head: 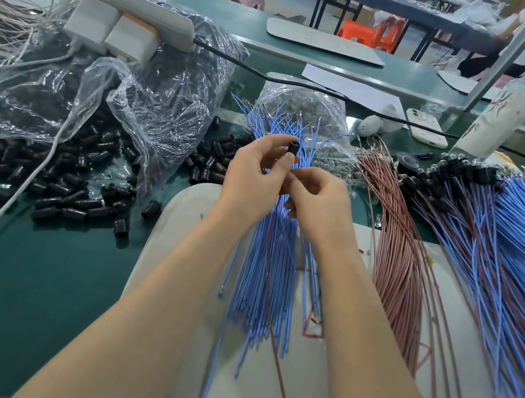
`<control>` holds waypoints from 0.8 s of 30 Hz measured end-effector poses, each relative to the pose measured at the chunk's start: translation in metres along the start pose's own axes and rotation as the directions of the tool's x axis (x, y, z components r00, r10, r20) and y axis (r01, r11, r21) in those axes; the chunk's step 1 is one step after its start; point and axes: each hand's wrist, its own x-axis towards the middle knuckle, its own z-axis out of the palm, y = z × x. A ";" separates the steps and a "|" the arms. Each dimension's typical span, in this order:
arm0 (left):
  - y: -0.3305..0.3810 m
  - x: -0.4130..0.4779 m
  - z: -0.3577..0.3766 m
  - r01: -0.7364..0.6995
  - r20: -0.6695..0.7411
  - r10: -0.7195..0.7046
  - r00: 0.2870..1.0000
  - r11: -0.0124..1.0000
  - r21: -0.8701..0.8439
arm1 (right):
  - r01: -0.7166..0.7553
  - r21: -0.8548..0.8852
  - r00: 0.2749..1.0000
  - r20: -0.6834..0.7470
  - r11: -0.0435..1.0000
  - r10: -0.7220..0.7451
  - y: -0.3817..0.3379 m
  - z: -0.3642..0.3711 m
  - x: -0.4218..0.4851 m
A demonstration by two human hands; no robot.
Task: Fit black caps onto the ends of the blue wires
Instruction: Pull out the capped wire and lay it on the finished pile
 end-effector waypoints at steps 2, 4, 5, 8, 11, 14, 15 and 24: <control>0.000 0.000 0.000 -0.032 0.007 0.031 0.999 0.998 0.054 | 0.032 -0.057 0.998 -0.045 0.998 -0.035 0.001 0.000 0.001; 0.000 0.000 -0.001 -0.048 0.025 0.047 0.999 0.996 0.074 | 0.060 -0.093 0.995 -0.072 0.994 -0.067 0.003 0.000 0.001; 0.000 -0.001 -0.002 -0.056 0.032 0.054 0.998 0.995 0.077 | 0.082 -0.127 0.992 -0.086 0.989 -0.093 0.003 -0.001 0.001; -0.001 -0.001 -0.003 -0.088 0.046 0.083 0.995 0.990 0.106 | 0.156 -0.231 0.976 -0.110 0.960 -0.185 0.005 -0.001 -0.001; -0.002 -0.001 -0.004 -0.099 0.061 0.093 0.994 0.989 0.112 | 0.205 -0.299 0.961 -0.122 0.932 -0.250 0.007 0.000 -0.001; -0.003 -0.002 -0.002 -0.103 0.067 0.096 0.993 0.987 0.119 | 0.226 -0.308 0.956 -0.110 0.924 -0.271 0.009 0.001 -0.001; -0.003 -0.002 -0.002 -0.105 0.070 0.097 0.993 0.987 0.120 | 0.226 -0.296 0.957 -0.109 0.928 -0.267 0.010 0.001 -0.001; -0.001 -0.005 -0.002 -0.149 0.097 0.143 0.985 0.987 0.066 | 0.247 -0.305 0.944 -0.139 0.920 -0.300 0.012 -0.001 -0.001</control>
